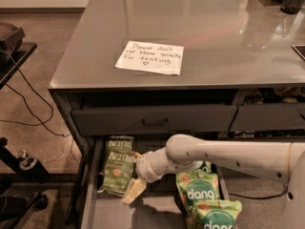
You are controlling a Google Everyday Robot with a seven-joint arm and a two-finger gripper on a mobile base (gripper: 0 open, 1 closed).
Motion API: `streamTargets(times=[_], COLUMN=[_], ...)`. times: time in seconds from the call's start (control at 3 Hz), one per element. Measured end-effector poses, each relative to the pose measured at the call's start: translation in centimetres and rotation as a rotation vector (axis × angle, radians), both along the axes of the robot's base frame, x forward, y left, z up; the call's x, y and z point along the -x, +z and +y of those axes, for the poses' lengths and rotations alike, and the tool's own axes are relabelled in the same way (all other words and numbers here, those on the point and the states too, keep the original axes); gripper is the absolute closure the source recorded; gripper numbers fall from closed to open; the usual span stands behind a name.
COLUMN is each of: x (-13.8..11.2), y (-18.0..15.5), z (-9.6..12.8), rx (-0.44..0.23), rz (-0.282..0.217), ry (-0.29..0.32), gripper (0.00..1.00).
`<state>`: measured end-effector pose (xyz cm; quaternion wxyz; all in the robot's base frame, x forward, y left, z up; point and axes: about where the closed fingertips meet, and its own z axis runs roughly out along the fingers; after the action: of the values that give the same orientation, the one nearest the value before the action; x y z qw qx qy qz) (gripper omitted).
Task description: Pick green jalapeno chip bag from middle drawer and place on counter
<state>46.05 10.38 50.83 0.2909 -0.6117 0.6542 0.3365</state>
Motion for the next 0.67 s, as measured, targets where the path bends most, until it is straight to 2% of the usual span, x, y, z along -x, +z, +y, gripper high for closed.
streamTargets(times=[0.33,0.67], x=[-0.3,-1.3], y=[-2.3,-5.1], z=[-0.5,-0.1], rx=[0.086,0.161], rz=[-0.066,-0.158], ry=[0.051,0.115], gripper=[0.00,0.00])
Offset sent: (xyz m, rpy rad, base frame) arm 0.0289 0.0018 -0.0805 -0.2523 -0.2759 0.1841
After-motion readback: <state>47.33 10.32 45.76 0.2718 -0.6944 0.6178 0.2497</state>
